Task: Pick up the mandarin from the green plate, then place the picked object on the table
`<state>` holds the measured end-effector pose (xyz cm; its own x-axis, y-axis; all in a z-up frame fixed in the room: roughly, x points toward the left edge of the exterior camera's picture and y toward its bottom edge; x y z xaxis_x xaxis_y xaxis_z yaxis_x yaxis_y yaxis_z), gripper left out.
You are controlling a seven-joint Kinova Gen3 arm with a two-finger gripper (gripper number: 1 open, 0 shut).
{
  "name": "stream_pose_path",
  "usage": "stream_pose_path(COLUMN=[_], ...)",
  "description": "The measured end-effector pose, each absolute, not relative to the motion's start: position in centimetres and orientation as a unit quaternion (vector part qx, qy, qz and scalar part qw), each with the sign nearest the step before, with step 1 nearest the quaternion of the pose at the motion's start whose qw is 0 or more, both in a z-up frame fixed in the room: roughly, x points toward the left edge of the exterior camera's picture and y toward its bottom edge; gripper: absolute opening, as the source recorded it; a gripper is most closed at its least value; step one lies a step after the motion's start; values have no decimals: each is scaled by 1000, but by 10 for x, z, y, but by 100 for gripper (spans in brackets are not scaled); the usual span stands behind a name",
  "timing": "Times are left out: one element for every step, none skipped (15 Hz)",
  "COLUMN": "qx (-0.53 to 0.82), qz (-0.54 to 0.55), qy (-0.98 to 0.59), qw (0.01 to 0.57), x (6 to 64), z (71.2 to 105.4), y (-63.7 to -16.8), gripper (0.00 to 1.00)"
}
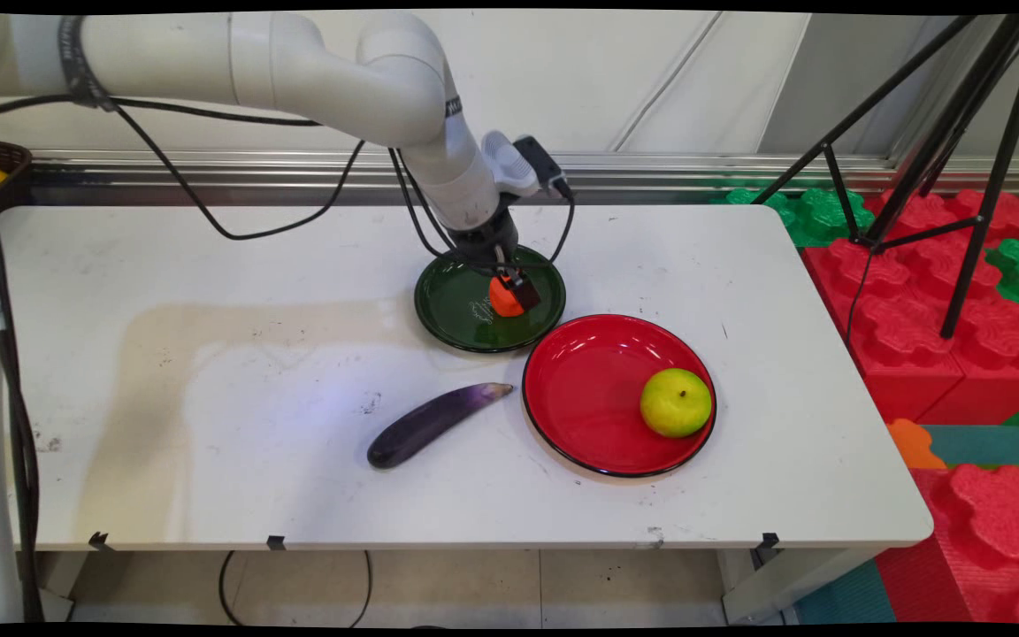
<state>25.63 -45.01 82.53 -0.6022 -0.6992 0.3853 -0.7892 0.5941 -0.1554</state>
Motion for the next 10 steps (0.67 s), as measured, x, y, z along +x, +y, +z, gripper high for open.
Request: stream_pose_path(qx=[423, 424, 424, 425, 425, 426, 427, 428, 428, 428], qz=[154, 151, 149, 147, 146, 146, 147, 147, 148, 149], qy=[-882, -882, -883, -883, -883, -883, -883, -882, -882, -882], qw=[141, 138, 136, 134, 132, 131, 130, 130, 129, 129], x=[257, 257, 257, 257, 257, 257, 257, 257, 258, 258], z=[821, 816, 813, 810, 808, 806, 806, 805, 805, 806], y=[-452, -454, -456, -458, -459, -460, -461, -462, -463, -463], gripper=[100, 100, 100, 100, 100, 100, 0, 0, 0, 0])
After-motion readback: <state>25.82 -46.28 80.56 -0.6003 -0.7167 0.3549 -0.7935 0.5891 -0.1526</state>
